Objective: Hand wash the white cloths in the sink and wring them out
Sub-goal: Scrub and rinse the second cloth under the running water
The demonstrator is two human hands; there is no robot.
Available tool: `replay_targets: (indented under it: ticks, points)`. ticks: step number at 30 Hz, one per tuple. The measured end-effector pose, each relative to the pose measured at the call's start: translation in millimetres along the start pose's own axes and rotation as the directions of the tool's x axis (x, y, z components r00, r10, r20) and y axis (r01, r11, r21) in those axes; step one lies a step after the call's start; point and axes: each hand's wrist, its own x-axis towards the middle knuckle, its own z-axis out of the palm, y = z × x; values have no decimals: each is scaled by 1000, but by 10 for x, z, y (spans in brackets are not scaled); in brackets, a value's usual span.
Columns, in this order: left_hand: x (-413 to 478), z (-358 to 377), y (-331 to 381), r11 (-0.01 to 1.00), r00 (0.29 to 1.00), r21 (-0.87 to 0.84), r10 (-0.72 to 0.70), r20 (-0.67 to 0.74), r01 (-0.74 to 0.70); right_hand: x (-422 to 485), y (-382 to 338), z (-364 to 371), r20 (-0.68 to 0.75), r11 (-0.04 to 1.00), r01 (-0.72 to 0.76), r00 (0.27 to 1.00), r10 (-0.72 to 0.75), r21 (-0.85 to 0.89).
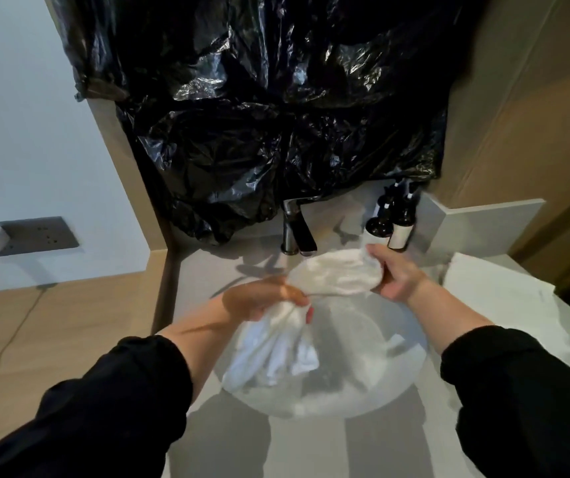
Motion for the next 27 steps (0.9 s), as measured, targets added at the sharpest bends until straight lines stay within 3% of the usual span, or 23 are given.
replay_targets:
  ticks: [4, 9, 11, 13, 15, 17, 21, 27]
  points:
    - [38, -139, -6, 990, 985, 15, -139, -105, 141, 249, 559, -79, 76, 938, -105, 994, 84, 330]
    - [63, -374, -13, 981, 968, -3, -189, -164, 191, 408, 1072, 76, -12, 692, -132, 980, 199, 709]
    - [103, -409, -1, 977, 945, 63, -179, -273, 203, 497, 1215, 185, 0, 578, -155, 966, 259, 801]
    - [174, -467, -33, 969, 918, 99, -176, -354, 224, 606, 1325, 350, 34, 598, -222, 951, 309, 770]
    - [221, -512, -16, 975, 937, 35, -202, -286, 221, 703, 1382, 545, 85, 659, -305, 935, 344, 688]
    - [238, -614, -40, 975, 952, -77, -219, -212, 207, 780, 1415, 663, 147, 641, -345, 928, 342, 686]
    - [230, -732, -25, 960, 950, -80, -278, -141, 269, 893, 1360, 594, 163, 669, -197, 980, 114, 716]
    - [279, -737, 36, 919, 887, 97, -335, -318, 382, 996, 1160, 450, 119, 892, -63, 993, 10, 448]
